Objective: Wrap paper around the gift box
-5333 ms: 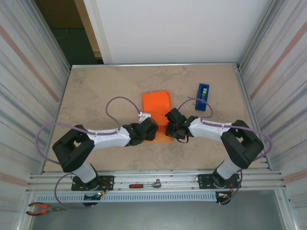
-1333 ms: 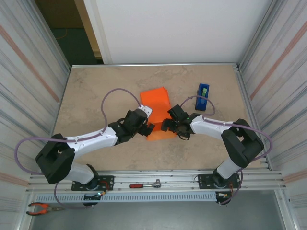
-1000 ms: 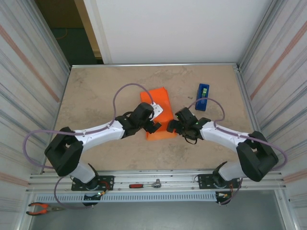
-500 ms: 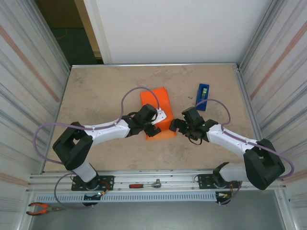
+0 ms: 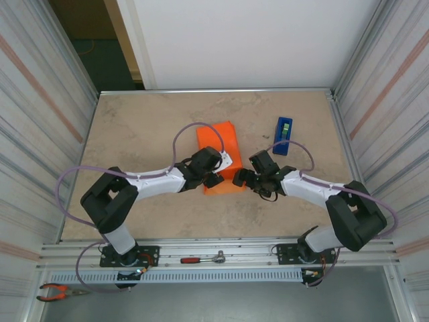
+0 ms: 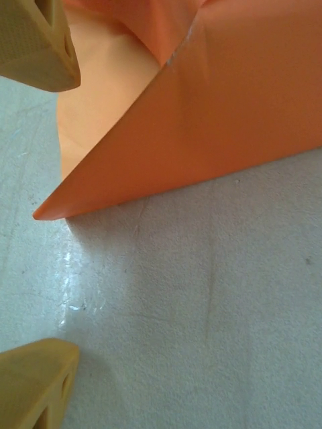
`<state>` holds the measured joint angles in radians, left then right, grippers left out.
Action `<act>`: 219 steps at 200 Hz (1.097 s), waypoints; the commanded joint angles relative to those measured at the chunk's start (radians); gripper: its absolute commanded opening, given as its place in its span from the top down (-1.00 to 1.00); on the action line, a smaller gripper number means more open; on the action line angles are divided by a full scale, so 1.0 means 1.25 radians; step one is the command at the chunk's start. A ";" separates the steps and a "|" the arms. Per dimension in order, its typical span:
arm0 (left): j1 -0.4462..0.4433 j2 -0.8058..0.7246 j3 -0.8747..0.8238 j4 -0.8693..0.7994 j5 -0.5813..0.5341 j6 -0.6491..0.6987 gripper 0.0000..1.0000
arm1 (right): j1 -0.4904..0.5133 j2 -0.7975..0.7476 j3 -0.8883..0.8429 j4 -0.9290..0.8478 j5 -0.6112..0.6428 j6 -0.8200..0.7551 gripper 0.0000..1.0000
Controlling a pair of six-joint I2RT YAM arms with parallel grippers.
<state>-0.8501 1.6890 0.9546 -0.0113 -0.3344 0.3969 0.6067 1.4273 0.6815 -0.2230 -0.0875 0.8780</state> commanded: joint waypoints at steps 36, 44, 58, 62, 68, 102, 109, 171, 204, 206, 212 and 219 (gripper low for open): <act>-0.003 0.013 -0.025 0.031 -0.017 0.005 -0.80 | 0.015 0.062 0.066 0.035 -0.027 -0.015 -0.46; -0.003 0.013 -0.025 0.032 -0.014 0.004 -0.80 | 0.016 0.071 0.072 0.036 -0.027 -0.014 -0.43; -0.005 0.016 -0.025 0.031 -0.015 0.004 -0.79 | 0.018 0.084 0.081 0.038 -0.030 -0.015 -0.35; -0.006 0.017 -0.025 0.031 -0.015 0.003 -0.78 | 0.019 0.088 0.084 0.038 -0.030 -0.015 -0.33; -0.007 0.017 -0.026 0.031 -0.014 0.003 -0.78 | 0.020 0.094 0.087 0.039 -0.030 -0.015 -0.30; -0.007 0.016 -0.026 0.031 -0.009 0.002 -0.78 | 0.022 0.112 0.087 0.051 -0.035 -0.010 -0.10; -0.007 0.016 -0.024 0.029 -0.009 0.002 -0.78 | 0.023 0.113 0.087 0.052 -0.035 -0.010 -0.08; -0.010 0.017 -0.026 0.031 -0.009 -0.001 -0.77 | 0.024 0.126 0.092 0.057 -0.039 -0.010 0.17; -0.011 0.017 -0.026 0.030 -0.006 -0.003 -0.76 | 0.028 0.133 0.088 0.062 -0.043 -0.009 0.40; -0.011 0.017 -0.026 0.031 -0.006 -0.003 -0.76 | 0.028 0.132 0.088 0.062 -0.043 -0.008 0.40; -0.011 0.017 -0.026 0.030 -0.006 -0.003 -0.76 | 0.028 0.132 0.087 0.061 -0.041 -0.008 0.39; -0.011 0.017 -0.026 0.030 -0.005 -0.002 -0.76 | 0.029 0.133 0.088 0.058 -0.038 -0.008 0.35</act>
<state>-0.8528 1.6947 0.9348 0.0071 -0.3420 0.3962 0.6312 1.5818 0.7708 -0.1493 -0.1326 0.8745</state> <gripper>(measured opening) 0.882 0.305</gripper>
